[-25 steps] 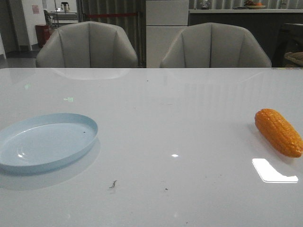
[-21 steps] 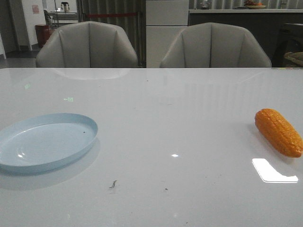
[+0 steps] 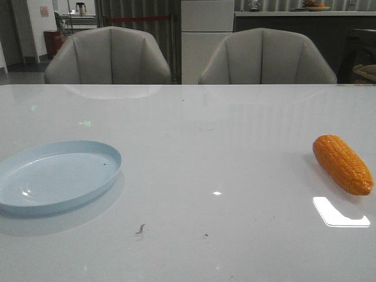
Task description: Place corn on plate with both arms
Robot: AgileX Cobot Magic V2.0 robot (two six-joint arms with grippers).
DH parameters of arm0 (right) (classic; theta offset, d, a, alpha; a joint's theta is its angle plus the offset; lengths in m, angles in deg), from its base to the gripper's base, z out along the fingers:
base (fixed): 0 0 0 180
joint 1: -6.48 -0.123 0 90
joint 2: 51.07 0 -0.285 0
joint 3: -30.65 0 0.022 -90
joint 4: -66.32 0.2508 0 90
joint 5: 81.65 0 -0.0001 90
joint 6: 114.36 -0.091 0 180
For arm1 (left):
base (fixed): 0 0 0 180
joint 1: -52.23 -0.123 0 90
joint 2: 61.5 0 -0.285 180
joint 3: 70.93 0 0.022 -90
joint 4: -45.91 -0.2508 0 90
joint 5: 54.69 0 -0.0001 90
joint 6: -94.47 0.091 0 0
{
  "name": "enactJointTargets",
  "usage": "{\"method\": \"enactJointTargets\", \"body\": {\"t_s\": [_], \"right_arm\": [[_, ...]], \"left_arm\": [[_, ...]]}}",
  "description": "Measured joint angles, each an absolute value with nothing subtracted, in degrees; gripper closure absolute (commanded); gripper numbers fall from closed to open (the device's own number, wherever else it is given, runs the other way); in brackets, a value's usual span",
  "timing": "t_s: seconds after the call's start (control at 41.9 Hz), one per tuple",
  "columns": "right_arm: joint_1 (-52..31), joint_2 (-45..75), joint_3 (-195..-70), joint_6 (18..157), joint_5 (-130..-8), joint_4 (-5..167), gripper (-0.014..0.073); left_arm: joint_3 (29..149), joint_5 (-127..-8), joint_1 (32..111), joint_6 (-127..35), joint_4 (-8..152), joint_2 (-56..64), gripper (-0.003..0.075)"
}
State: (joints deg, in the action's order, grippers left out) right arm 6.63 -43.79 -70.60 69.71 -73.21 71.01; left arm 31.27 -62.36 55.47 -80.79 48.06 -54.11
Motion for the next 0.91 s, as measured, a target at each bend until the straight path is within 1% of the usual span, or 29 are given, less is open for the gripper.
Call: {"method": "enactJointTargets", "body": {"t_s": [0.215,0.477,0.597,0.764,0.907], "right_arm": [[6.6,-43.8,-70.6,69.7,-73.7,71.0,0.0561],[6.6,-43.8,-70.6,69.7,-78.6,71.0,0.0568],[6.6,-43.8,-71.7,69.7,-79.9,71.4,0.0568],[6.6,-43.8,-81.8,69.7,-72.9,71.7,0.0568],[6.6,-39.5,-94.3,69.7,-67.4,71.8,0.0568]], "left_arm": [[31.3,-57.6,55.5,-80.8,48.1,-54.1,0.0626],[31.3,-43.4,55.5,-80.8,48.1,-54.1,0.0626],[32.3,-42.6,55.5,-80.8,48.1,-54.1,0.0626],[41.1,-46.7,55.5,-80.8,45.9,-53.5,0.0626],[50.4,-48.7,55.5,-80.8,44.6,-47.2,0.0626]]}}
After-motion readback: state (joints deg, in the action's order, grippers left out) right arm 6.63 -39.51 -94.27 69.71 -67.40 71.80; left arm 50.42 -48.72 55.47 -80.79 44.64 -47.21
